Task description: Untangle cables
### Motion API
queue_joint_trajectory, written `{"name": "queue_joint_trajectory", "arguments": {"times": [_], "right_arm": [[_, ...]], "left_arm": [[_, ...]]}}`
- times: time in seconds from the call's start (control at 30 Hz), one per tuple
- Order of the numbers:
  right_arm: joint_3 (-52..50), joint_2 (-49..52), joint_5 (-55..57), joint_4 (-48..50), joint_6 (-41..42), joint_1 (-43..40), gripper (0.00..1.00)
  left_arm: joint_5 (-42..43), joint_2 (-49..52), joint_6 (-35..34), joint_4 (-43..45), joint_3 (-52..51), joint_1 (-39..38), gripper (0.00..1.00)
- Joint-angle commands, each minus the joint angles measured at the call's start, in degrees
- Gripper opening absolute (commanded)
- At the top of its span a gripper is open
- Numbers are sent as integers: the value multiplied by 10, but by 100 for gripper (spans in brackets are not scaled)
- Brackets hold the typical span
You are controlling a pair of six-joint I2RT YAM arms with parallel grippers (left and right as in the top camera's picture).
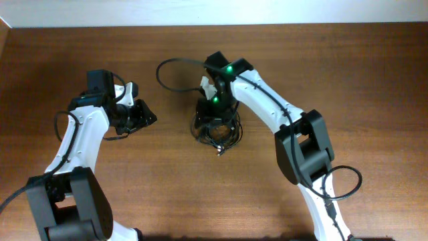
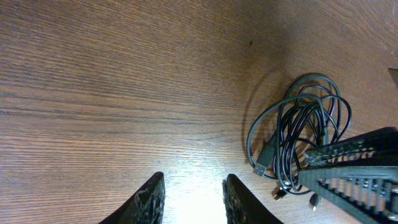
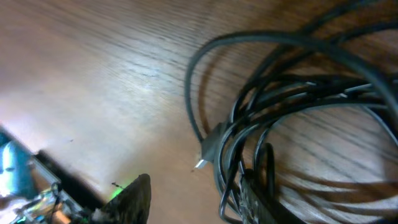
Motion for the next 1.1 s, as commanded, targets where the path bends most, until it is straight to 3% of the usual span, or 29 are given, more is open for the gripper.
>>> {"name": "queue_joint_trajectory", "arguments": {"times": [0.0, 0.13, 0.17, 0.2, 0.23, 0.3, 0.4, 0.47, 0.53, 0.6, 0.67, 0.77, 0.83, 0.9, 0.97, 1.0, 1.07], "right_arm": [[-24, -3, 161, 3, 37, 13, 47], [-71, -3, 168, 35, 37, 13, 47], [-82, -3, 160, 40, 37, 13, 39], [-83, -3, 148, 37, 37, 13, 8], [-81, -4, 128, 35, 37, 11, 4], [-60, -10, 69, 21, 30, 2, 4], [-2, -28, -79, -36, -62, -13, 4], [36, -46, -205, -106, -183, -28, 4], [58, -56, -273, -160, -256, -48, 4], [59, -58, -333, -181, -293, -64, 4], [59, -58, -362, -185, -305, -78, 4], [59, -58, -368, -185, -304, -79, 4], [59, -58, -406, -176, -304, -78, 4], [59, -58, -422, -161, -304, -81, 4], [59, -58, -431, -155, -304, -85, 4], [59, -58, -435, -153, -304, -85, 4], [59, -58, -440, -150, -304, -85, 4]], "left_arm": [[8, 5, 2, 1, 3, 0, 32], [8, 5, 2, 1, 3, 0, 32], [8, 5, 2, 1, 3, 0, 32], [8, 5, 2, 1, 3, 0, 32], [8, 5, 2, 1, 3, 0, 32], [8, 5, 2, 1, 3, 0, 33], [16, 5, 2, 1, 3, 0, 32], [131, 5, 51, 6, 4, 6, 31], [325, 5, 112, 26, 4, 22, 34], [486, 5, 135, 54, 4, 35, 39], [564, 5, 132, 88, 4, 34, 48], [546, 5, 97, 89, 4, 21, 46], [435, 5, 7, 87, 4, -3, 45], [376, 5, -66, 83, 3, -20, 51], [376, 5, -72, 83, 3, -29, 55], [376, 5, -75, 83, 3, -31, 63], [376, 5, -117, 83, 3, -31, 68]]}}
